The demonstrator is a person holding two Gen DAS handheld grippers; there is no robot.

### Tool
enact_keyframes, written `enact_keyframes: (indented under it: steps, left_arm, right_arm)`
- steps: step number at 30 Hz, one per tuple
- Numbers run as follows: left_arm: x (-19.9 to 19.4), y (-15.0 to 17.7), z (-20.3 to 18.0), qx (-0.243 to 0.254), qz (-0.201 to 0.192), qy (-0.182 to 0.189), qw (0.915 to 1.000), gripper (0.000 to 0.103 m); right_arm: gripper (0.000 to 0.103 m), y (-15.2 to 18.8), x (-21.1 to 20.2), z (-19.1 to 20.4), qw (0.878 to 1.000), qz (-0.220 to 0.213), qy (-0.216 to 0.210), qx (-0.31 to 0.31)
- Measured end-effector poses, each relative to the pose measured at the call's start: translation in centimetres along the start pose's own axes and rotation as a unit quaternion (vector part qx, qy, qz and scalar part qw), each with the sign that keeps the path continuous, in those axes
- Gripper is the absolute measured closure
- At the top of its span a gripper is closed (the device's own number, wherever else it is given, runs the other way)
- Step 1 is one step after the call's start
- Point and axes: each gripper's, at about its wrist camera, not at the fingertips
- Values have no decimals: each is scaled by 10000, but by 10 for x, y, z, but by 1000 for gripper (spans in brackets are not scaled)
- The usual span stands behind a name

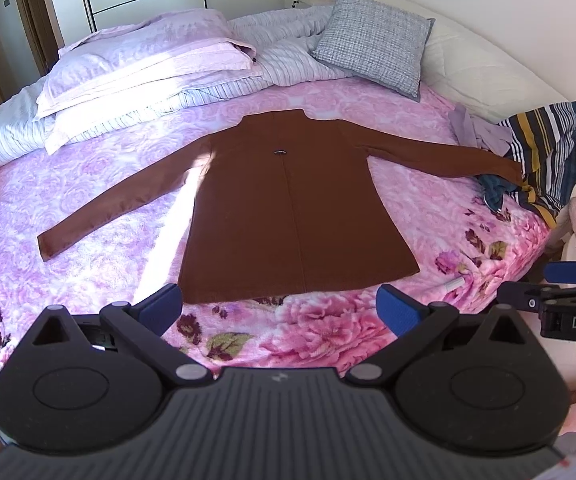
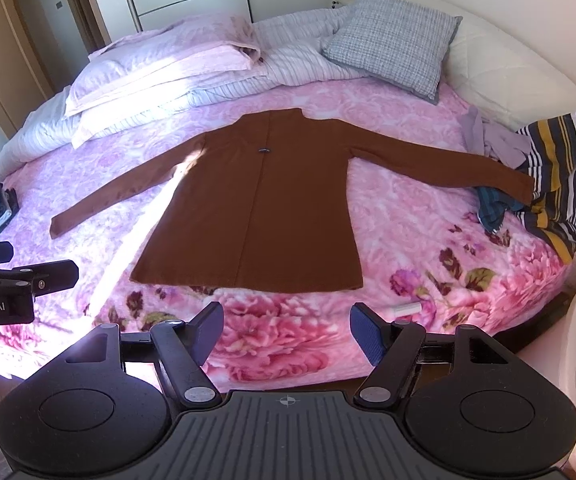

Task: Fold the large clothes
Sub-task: 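Open both grippers and pull back from the flattened shirt, then move the left gripper to the brown shirt's sleeve cuff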

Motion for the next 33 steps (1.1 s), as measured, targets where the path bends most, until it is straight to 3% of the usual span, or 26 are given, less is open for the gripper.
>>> enact_keyframes:
  steps: [12,18,22,25,28,30,33]
  left_arm:
    - [71,-57,34,-240,255,-130,9993,1]
    - [123,-98,84,-592,444,-262,9969,1]
    - [172,-118,135,-1082,606,-394,9915,1]
    - [211,-121,181,-1597,739,-548,9829,1]
    - [252,-115,232,-2215,890,-638,9690,3]
    - [278,-105,266,-2745,925,-684,9547,4]
    - [317,-85,316,-3594,932,-773,9253,5]
  right_arm:
    - [36,-62,63,-4,9997,222,-45,108]
    - [36,-117,110,4,9994,240,25,256]
    - [36,-154,148,6,9990,259,108,354]
    - [36,-179,176,2,9983,253,284,446]
    - [36,-202,200,-5,9968,162,465,626]
    - [36,-215,214,-11,9955,68,554,771]
    - [36,-228,240,-21,9930,-82,664,974]
Point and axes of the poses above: each gripper's, at about its wrist camera, not at the fingertips, and x roughly the way its jaws point, z to its left, y to its underside, and after that the axes turned 7 degrees about -y, right-handed
